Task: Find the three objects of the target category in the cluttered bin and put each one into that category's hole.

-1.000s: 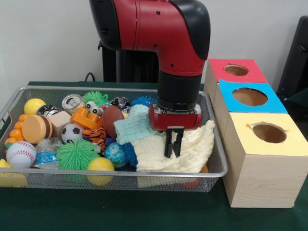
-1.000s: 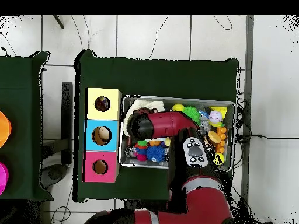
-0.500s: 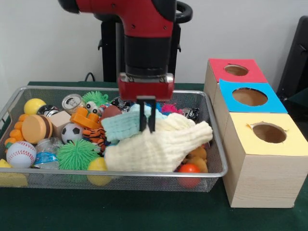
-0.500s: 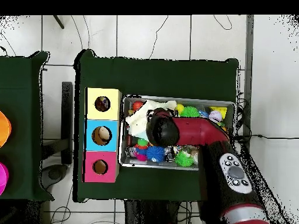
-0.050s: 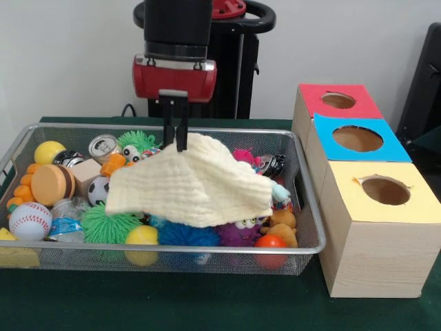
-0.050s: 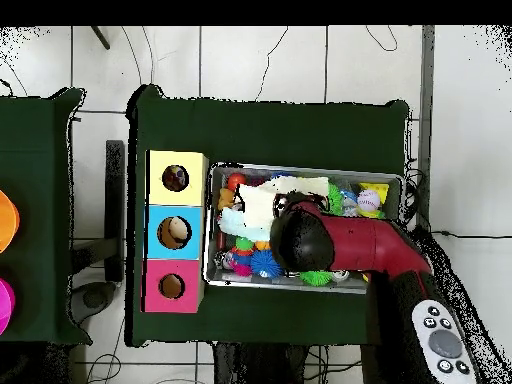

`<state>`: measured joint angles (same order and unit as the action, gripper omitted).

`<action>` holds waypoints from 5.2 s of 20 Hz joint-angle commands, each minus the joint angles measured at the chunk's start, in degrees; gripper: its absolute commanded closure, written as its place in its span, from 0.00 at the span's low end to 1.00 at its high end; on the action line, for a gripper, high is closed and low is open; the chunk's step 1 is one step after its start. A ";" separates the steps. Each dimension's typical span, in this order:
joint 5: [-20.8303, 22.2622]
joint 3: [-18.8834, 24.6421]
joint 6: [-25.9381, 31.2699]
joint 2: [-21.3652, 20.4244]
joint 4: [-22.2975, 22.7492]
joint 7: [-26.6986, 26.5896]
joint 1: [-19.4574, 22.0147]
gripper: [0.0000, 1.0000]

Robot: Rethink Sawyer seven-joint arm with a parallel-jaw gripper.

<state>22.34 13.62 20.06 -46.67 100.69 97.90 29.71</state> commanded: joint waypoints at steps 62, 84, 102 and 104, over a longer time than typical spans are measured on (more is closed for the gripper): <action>17.27 0.52 18.71 -0.55 -4.72 0.67 -2.97 1.00; 15.40 0.45 19.50 0.36 -6.31 -0.25 -3.78 0.00; -5.69 8.32 9.72 -5.37 4.68 6.43 -3.56 0.00; -6.96 8.76 8.23 -5.45 4.61 7.00 -3.68 0.00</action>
<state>19.11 18.21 31.07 -51.08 100.81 97.90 26.27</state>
